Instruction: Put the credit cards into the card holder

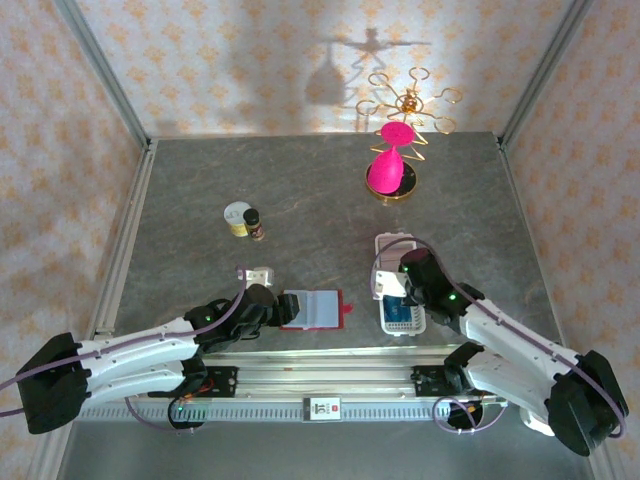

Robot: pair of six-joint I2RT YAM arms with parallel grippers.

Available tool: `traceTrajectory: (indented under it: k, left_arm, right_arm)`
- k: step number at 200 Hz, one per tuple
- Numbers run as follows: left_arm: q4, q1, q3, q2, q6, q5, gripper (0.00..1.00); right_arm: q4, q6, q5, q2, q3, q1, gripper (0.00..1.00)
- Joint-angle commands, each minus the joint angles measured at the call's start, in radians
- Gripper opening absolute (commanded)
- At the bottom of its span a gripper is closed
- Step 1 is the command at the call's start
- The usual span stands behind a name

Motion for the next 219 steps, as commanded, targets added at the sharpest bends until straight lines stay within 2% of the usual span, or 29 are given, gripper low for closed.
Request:
traceTrajectory:
  k: [1,58,107,141,189,219]
  left_arm:
    - [0.023,0.001,-0.005,0.007,0.0,0.001,0.7]
    - [0.02,0.001,-0.005,0.011,0.0,0.004,0.69]
    - [-0.004,0.001,-0.001,0.001,0.004,-0.01,0.69]
    - [-0.028,0.001,0.008,-0.005,0.008,-0.019,0.71]
    - [-0.054,0.001,0.024,-0.004,0.002,-0.028,0.73]
    - [-0.061,0.001,0.032,0.01,-0.004,-0.021,0.74]
  right_arm:
    - [-0.044,0.03,0.02,-0.026,0.049,-0.004,0.09]
    - [-0.163,0.096,-0.052,-0.074,0.074,-0.003,0.03]
    - [-0.338,0.208,-0.179,-0.106,0.17,-0.003,0.0]
    - [-0.32,0.365,-0.319,-0.138,0.264,-0.004,0.0]
    - [-0.1,0.95,-0.515,-0.108,0.361,-0.004,0.0]
    - [-0.08,1.337,-0.479,-0.064,0.391,-0.004,0.0]
